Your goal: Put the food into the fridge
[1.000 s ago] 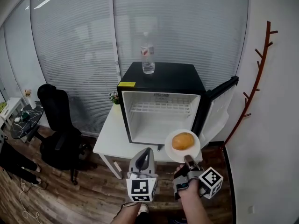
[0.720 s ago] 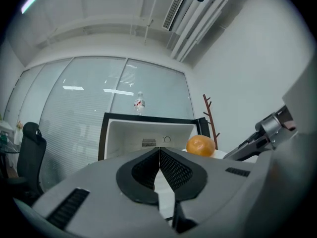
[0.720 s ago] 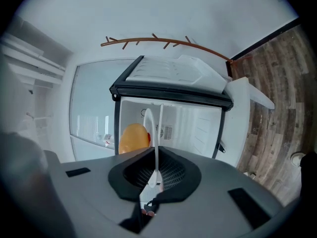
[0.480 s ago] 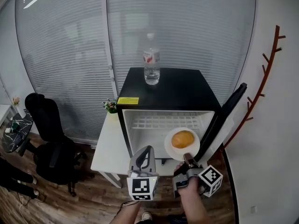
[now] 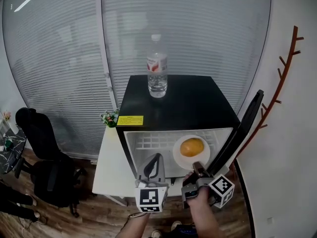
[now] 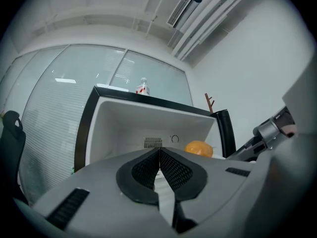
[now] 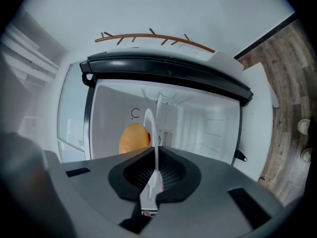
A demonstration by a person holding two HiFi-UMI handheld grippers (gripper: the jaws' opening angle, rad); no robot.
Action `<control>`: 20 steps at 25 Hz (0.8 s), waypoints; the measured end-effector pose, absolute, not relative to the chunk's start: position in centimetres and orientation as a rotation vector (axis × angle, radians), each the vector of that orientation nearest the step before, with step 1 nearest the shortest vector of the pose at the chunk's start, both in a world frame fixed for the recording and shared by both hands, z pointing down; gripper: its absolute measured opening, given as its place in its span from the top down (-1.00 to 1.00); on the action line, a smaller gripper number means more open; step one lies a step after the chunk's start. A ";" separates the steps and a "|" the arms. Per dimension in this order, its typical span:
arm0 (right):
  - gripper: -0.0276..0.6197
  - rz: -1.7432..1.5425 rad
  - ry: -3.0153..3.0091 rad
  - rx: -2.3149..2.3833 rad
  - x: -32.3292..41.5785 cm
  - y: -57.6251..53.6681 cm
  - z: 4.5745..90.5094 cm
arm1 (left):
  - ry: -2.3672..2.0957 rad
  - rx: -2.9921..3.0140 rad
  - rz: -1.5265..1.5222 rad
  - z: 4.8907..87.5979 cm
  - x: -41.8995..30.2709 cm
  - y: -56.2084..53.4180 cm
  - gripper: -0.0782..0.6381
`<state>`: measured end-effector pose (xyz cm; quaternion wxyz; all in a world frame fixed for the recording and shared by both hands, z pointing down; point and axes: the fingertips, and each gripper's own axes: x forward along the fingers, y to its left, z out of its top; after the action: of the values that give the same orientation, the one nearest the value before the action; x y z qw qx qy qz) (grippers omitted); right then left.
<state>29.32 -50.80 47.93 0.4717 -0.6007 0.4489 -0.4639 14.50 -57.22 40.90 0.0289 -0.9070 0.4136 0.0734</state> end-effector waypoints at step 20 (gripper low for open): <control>0.80 -1.204 1.119 -1.403 32.4 -58.3 47.8 | 1.308 -2.749 0.206 40.0 18.8 -62.9 0.71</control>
<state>32.35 -58.27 47.77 0.4708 -0.5729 0.4567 -0.4915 18.84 -62.95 40.01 0.0451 -0.9000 0.4284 0.0674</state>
